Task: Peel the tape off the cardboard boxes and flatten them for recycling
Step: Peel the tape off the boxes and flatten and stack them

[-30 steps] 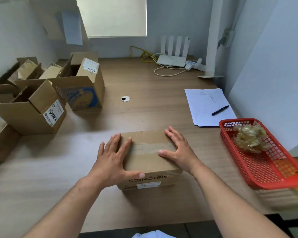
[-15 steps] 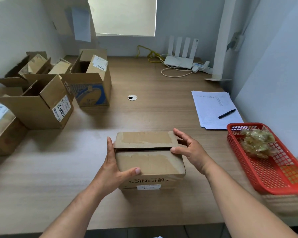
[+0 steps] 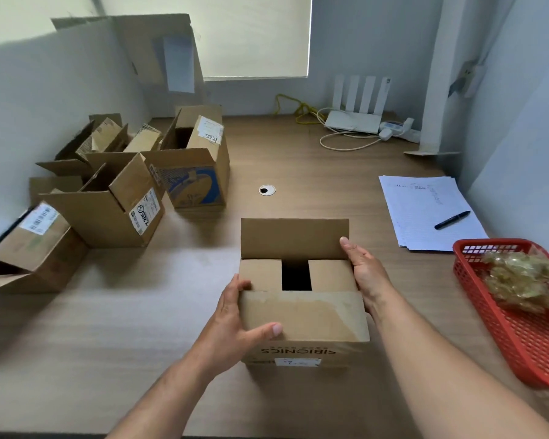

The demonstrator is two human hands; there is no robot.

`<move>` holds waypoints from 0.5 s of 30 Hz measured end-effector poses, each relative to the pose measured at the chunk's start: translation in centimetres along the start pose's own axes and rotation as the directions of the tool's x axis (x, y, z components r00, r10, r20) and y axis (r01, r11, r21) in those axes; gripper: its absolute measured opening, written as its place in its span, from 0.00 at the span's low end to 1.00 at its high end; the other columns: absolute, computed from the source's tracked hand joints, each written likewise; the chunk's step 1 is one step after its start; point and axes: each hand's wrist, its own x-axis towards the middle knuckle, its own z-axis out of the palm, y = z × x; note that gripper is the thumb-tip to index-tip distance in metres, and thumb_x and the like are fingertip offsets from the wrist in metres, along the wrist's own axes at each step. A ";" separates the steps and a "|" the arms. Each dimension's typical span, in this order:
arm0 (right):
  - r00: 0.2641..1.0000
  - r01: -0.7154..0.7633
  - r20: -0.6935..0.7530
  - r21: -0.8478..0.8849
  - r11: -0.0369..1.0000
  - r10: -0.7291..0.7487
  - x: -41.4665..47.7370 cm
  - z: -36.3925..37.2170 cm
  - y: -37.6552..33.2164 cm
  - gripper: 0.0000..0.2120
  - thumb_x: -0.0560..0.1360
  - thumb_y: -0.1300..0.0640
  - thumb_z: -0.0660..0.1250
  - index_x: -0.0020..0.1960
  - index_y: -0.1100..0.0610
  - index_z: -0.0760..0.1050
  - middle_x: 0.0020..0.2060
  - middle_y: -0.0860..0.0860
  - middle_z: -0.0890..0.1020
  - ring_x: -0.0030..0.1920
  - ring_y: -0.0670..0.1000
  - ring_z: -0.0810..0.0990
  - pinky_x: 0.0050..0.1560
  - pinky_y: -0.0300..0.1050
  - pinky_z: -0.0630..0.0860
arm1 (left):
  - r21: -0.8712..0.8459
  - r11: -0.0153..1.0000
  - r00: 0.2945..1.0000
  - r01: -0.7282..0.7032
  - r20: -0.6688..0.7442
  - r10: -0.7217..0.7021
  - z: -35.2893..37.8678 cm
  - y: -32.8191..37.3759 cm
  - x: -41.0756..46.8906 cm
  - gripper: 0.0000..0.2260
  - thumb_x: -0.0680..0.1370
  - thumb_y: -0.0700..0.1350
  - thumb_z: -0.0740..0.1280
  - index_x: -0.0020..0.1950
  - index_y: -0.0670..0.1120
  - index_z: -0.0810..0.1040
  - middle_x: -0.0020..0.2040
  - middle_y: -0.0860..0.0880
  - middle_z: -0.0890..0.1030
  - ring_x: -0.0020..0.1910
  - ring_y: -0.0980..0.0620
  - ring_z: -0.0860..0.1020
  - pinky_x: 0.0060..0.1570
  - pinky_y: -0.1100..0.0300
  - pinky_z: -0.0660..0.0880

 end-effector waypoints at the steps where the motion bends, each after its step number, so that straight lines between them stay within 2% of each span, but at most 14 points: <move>1: 1.000 -0.003 -0.007 0.032 0.999 0.003 0.1 0.1 0.0 0.23 0.74 0.49 0.70 0.59 0.66 0.75 0.52 0.60 0.83 0.47 0.56 0.82 0.50 0.51 0.79 | -0.039 0.999 1.000 0.012 -0.004 -0.012 -0.1 0.5 -0.2 0.35 0.58 0.73 0.71 0.59 0.64 0.64 0.68 0.59 0.66 0.64 0.56 0.71 0.61 0.60 0.73; 3: 0.999 -0.006 -0.034 0.068 0.998 0.009 0.3 0.3 0.0 0.23 0.73 0.50 0.71 0.59 0.67 0.74 0.53 0.61 0.83 0.47 0.57 0.82 0.51 0.53 0.79 | -0.225 0.972 0.997 0.068 -0.028 -0.077 -0.4 1.5 -0.2 0.25 0.65 0.69 0.67 0.55 0.57 0.72 0.57 0.59 0.76 0.55 0.56 0.76 0.50 0.66 0.73; 5: 0.999 -0.008 -0.050 0.083 0.997 0.012 0.3 0.7 -0.2 0.21 0.74 0.51 0.70 0.58 0.66 0.75 0.51 0.59 0.83 0.44 0.55 0.82 0.44 0.46 0.81 | -0.431 0.888 0.980 0.161 -0.041 -0.197 -0.9 2.1 0.3 0.24 0.70 0.69 0.61 0.49 0.50 0.78 0.49 0.53 0.81 0.50 0.52 0.77 0.48 0.61 0.72; 7: 0.998 -0.001 -0.066 0.078 0.997 0.006 0.4 1.0 -0.3 0.18 0.74 0.51 0.70 0.57 0.63 0.76 0.50 0.58 0.84 0.42 0.53 0.82 0.38 0.41 0.80 | -0.599 0.771 0.953 0.216 -0.043 -0.300 -1.5 2.4 0.9 0.26 0.76 0.68 0.57 0.42 0.48 0.82 0.48 0.45 0.82 0.49 0.46 0.77 0.50 0.52 0.69; 9: 0.994 0.009 -0.106 0.055 0.998 -0.003 0.7 1.3 -0.3 0.18 0.73 0.50 0.71 0.57 0.62 0.77 0.51 0.57 0.84 0.44 0.53 0.82 0.45 0.44 0.80 | -0.674 0.704 0.941 0.224 -0.040 -0.337 -2.0 2.5 1.3 0.23 0.81 0.59 0.57 0.38 0.48 0.83 0.52 0.44 0.83 0.53 0.45 0.77 0.53 0.50 0.68; 11: 0.991 0.014 -0.136 0.030 0.999 -0.010 0.9 1.5 -0.3 0.17 0.72 0.48 0.72 0.54 0.58 0.78 0.51 0.56 0.84 0.49 0.55 0.82 0.56 0.52 0.78 | -0.633 0.743 0.955 0.216 -0.020 -0.295 -2.5 2.6 1.2 0.17 0.81 0.53 0.59 0.45 0.45 0.82 0.53 0.45 0.82 0.51 0.48 0.76 0.48 0.52 0.68; 13: 0.992 0.001 -0.127 0.024 1.000 0.002 0.9 1.7 -0.4 0.14 0.71 0.48 0.73 0.49 0.57 0.79 0.50 0.56 0.84 0.53 0.58 0.82 0.60 0.59 0.76 | -0.614 0.762 0.975 0.206 0.058 -0.217 -3.2 2.4 0.7 0.11 0.76 0.51 0.67 0.52 0.45 0.79 0.52 0.47 0.80 0.48 0.49 0.75 0.43 0.56 0.68; 15: 0.993 -0.008 -0.115 0.055 0.998 0.015 0.9 1.8 -0.3 0.12 0.72 0.49 0.72 0.47 0.57 0.78 0.50 0.58 0.84 0.50 0.58 0.82 0.59 0.61 0.76 | -0.583 0.777 0.969 0.237 0.203 -0.143 -4.2 2.0 0.0 0.28 0.64 0.51 0.74 0.63 0.51 0.74 0.58 0.54 0.80 0.53 0.54 0.78 0.49 0.59 0.72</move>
